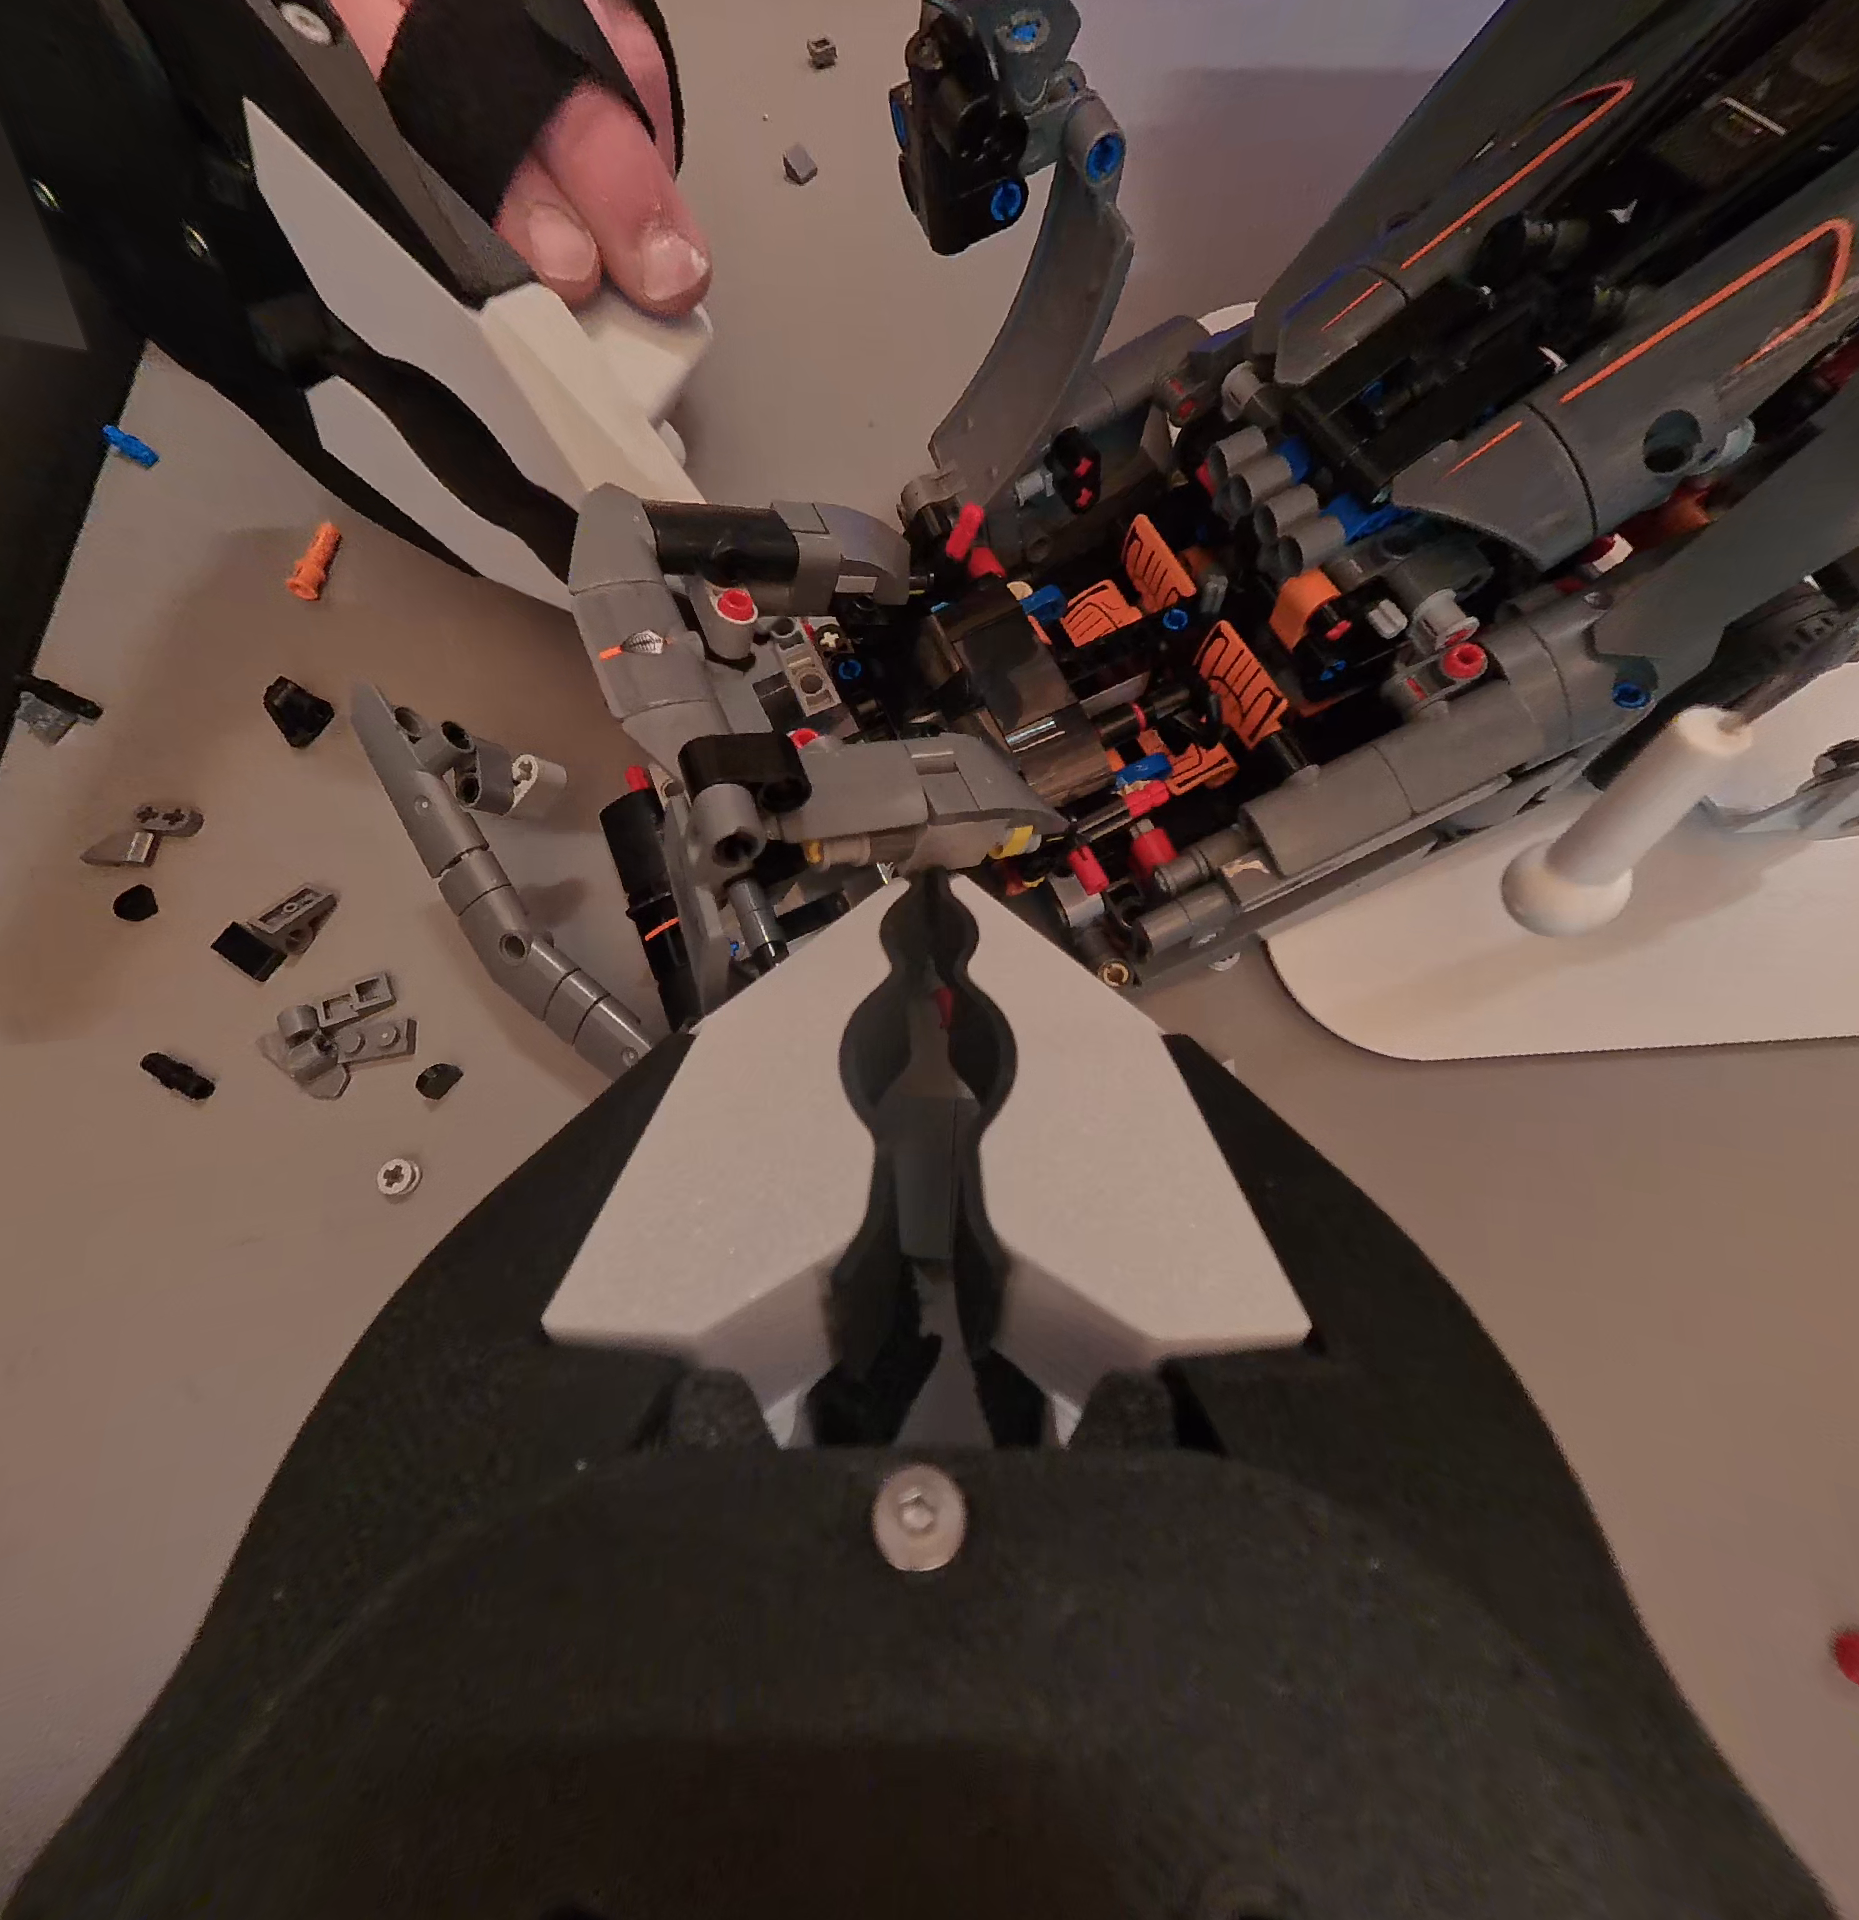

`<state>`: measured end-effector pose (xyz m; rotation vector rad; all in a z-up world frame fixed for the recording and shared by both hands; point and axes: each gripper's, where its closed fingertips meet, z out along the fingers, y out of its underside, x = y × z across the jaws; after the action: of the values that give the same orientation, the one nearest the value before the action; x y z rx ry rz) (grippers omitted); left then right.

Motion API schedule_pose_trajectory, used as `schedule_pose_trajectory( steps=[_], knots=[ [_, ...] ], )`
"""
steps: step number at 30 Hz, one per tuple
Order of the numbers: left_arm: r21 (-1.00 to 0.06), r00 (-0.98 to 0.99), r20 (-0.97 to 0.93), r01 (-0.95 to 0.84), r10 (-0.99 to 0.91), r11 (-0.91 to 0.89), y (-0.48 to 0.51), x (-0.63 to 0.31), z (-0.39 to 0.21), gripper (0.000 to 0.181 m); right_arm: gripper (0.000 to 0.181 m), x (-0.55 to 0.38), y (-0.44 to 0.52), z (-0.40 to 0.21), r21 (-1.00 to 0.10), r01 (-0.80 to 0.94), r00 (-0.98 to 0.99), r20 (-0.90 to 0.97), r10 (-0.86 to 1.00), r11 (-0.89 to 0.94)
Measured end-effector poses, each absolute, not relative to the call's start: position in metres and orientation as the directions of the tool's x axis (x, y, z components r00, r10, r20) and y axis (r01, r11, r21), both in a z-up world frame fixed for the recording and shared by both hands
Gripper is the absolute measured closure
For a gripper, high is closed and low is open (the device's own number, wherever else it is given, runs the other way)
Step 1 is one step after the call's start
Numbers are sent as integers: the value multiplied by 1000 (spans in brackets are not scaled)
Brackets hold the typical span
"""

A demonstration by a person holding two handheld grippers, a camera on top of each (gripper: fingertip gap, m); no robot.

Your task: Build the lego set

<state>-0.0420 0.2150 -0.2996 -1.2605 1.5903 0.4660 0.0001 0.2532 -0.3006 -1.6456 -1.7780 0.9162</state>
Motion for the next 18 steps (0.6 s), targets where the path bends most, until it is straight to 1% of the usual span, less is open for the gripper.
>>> schedule_pose_trajectory(
  steps=[2, 5, 8, 10, 13, 16, 18],
  knots=[
    [-276, 62, -862, -890, -503, 363, 217, -44, -303, 172, 181, 0, 253, -301, -782, 623, -105, -56, 993, 22],
    [-292, 78, -851, -893, -519, 343, 220, -47, -304, 175, 181, 0, 253, -300, -781, 624, -105, -54, 993, 23],
    [-280, 69, -855, -896, -513, 345, 219, -47, -304, 178, 181, 0, 253, -300, -781, 624, -106, -60, 993, 20],
    [-310, 89, -839, -889, -537, 338, 219, -47, -304, 179, 181, 0, 252, -300, -779, 626, -107, -60, 992, 20],
    [-311, 86, -837, -887, -541, 340, 219, -48, -305, 180, 181, 0, 252, -300, -777, 629, -107, -63, 992, 19],
    [-340, 99, -819, -877, -566, 338, 218, -48, -305, 180, 181, 0, 251, -299, -774, 633, -111, -63, 992, 22],
    [-324, 81, -825, -879, -560, 350, 218, -48, -306, 181, 181, 0, 250, -299, -773, 634, -114, -65, 991, 22]
  ],
)
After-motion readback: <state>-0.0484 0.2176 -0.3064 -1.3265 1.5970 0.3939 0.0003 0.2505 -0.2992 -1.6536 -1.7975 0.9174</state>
